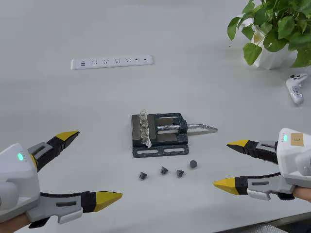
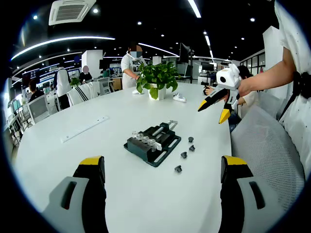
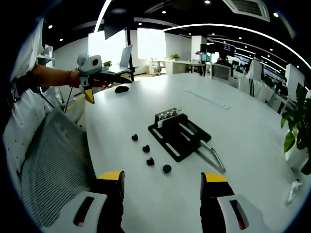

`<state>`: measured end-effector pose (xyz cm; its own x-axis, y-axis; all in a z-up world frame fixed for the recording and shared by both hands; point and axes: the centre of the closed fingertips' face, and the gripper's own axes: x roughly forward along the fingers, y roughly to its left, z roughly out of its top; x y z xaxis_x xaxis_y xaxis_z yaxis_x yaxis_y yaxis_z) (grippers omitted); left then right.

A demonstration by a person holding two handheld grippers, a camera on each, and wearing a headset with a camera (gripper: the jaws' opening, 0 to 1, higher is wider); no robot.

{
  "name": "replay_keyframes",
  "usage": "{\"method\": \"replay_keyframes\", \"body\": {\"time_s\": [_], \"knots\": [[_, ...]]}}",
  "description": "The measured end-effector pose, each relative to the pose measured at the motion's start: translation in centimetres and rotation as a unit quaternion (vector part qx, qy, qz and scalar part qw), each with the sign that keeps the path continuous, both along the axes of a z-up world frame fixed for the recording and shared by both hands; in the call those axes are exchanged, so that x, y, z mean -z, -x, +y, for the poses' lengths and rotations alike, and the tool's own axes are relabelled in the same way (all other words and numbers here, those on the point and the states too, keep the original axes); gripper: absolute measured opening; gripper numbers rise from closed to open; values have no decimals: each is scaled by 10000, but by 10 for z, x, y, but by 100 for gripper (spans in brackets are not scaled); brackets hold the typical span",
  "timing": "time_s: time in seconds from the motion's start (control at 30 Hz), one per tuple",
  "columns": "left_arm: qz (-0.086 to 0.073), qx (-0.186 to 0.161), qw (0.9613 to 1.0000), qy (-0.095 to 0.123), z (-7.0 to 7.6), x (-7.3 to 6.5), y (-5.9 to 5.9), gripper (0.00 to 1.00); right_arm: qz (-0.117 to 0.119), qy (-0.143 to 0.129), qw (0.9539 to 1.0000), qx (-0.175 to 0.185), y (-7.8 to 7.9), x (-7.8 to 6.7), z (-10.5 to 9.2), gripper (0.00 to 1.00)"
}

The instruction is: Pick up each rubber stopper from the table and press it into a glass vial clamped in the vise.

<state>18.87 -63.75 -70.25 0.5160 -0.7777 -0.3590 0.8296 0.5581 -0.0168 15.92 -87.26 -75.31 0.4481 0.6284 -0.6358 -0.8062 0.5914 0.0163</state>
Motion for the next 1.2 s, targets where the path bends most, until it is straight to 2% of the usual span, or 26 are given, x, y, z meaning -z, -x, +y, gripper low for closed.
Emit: {"method": "replay_keyframes", "body": {"time_s": [0.57,1.2], "knots": [[-34,72,9999,-65,-4,1,-1,99,-19,-34,10000,-30,0,-1,5,69],[2,85,9999,-77,-3,5,-3,99,-2,85,9998,-169,-5,2,6,67]]}}
